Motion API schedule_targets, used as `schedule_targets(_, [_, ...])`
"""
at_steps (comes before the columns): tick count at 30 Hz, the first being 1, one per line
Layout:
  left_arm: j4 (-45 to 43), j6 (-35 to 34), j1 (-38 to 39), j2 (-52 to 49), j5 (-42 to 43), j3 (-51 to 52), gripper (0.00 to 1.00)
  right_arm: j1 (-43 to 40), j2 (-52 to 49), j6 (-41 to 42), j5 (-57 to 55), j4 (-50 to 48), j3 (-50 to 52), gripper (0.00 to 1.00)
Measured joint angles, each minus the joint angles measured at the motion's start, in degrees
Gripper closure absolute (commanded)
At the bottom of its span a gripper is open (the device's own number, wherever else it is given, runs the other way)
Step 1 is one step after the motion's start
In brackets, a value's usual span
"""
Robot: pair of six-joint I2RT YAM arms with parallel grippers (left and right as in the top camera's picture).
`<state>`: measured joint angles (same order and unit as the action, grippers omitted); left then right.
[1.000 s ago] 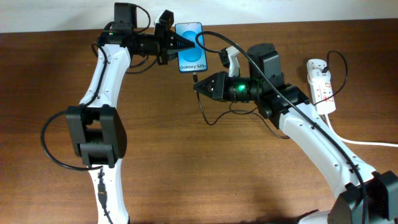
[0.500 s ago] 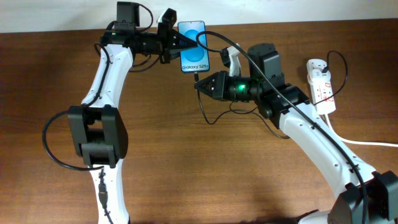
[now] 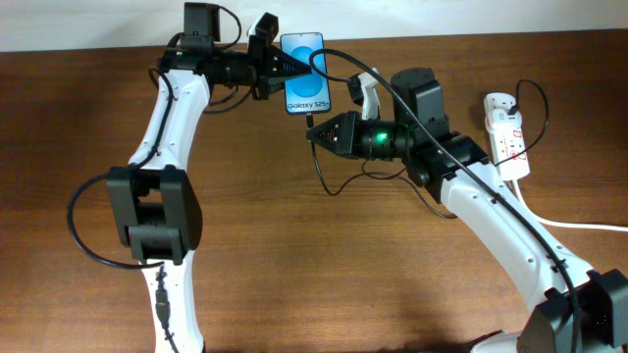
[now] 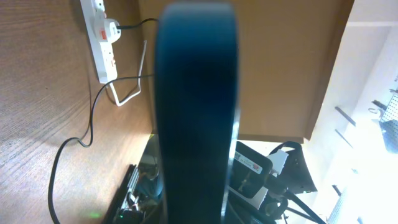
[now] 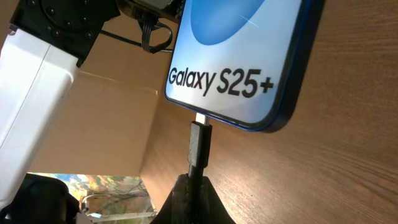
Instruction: Plug charger to phone and switch on socket
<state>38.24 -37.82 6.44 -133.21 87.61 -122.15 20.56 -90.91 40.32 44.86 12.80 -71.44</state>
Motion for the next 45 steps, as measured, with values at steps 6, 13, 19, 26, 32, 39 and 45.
schedule_targets(6, [-0.2,0.0,0.5,0.0,-0.2,0.0,1.00,0.0,0.0,0.0,0.1,0.2,0.0,0.96])
schedule_targets(13, [-0.3,0.0,1.0,0.0,-1.1,0.0,1.00,-1.7,0.0,0.0,2.0,0.4,0.2,0.96])
schedule_targets(19, [-0.3,0.0,1.0,0.0,-1.3,0.0,1.00,-1.8,0.0,0.0,2.0,0.4,0.2,0.96])
schedule_targets(26, [-0.4,0.0,1.1,0.0,-1.5,0.0,1.00,-1.8,0.0,0.0,1.6,0.4,0.2,0.96])
schedule_targets(32, [-0.6,-0.2,1.7,0.0,-3.1,0.0,1.00,-2.5,0.0,0.0,1.5,0.9,0.5,0.96])
schedule_targets(39, [-0.6,-0.4,1.9,0.0,-3.6,0.0,1.00,-2.7,0.0,0.0,1.7,0.9,0.5,0.81])
schedule_targets(45, [-0.2,0.3,3.7,-0.1,-2.5,0.0,1.00,-4.3,0.0,-0.3,0.3,2.2,0.5,0.77])
